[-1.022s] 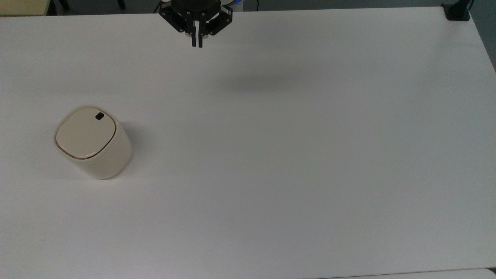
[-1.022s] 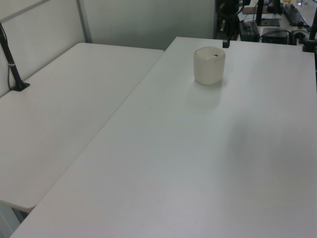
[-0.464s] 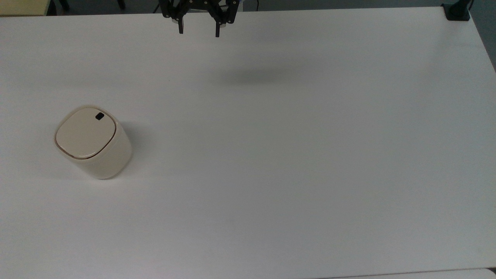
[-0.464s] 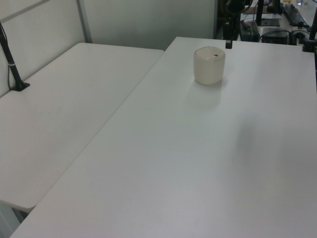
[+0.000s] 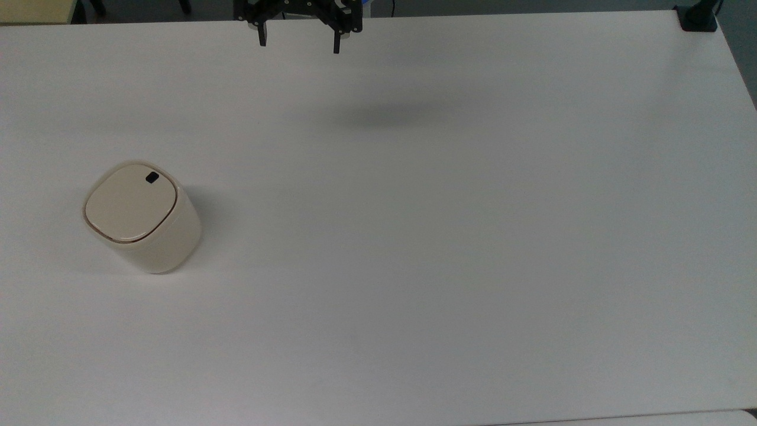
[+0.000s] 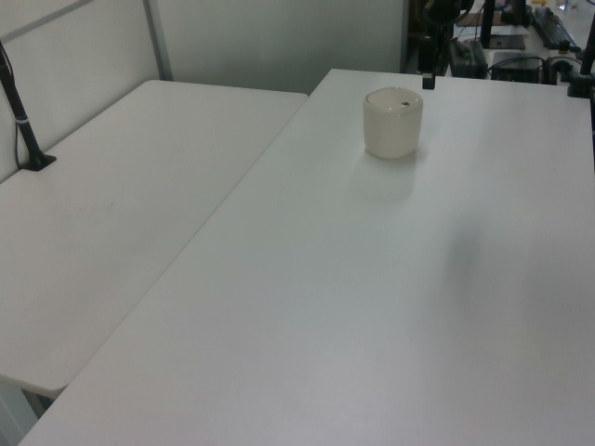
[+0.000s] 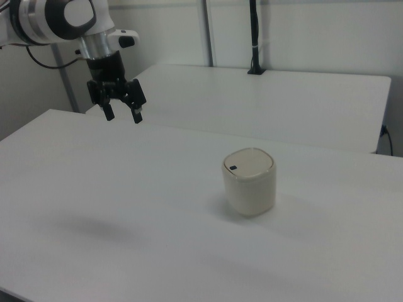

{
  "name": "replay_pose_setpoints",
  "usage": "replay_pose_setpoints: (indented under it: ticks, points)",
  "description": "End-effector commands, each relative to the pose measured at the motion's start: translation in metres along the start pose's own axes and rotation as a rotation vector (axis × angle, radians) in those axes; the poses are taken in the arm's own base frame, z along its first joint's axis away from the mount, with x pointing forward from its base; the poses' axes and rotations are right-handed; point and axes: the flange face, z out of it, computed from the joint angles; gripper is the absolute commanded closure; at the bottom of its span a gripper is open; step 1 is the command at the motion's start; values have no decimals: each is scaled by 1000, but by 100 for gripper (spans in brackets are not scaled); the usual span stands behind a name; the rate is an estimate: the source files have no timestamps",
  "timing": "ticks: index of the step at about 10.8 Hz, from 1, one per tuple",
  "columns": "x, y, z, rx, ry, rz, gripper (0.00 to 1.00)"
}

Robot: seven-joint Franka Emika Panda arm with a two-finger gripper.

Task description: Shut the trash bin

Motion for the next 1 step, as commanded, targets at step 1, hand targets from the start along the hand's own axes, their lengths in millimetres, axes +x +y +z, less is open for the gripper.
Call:
replay_pose_setpoints:
  ticks: [1]
  points:
    - [-9, 3, -5, 7, -1, 15, 0]
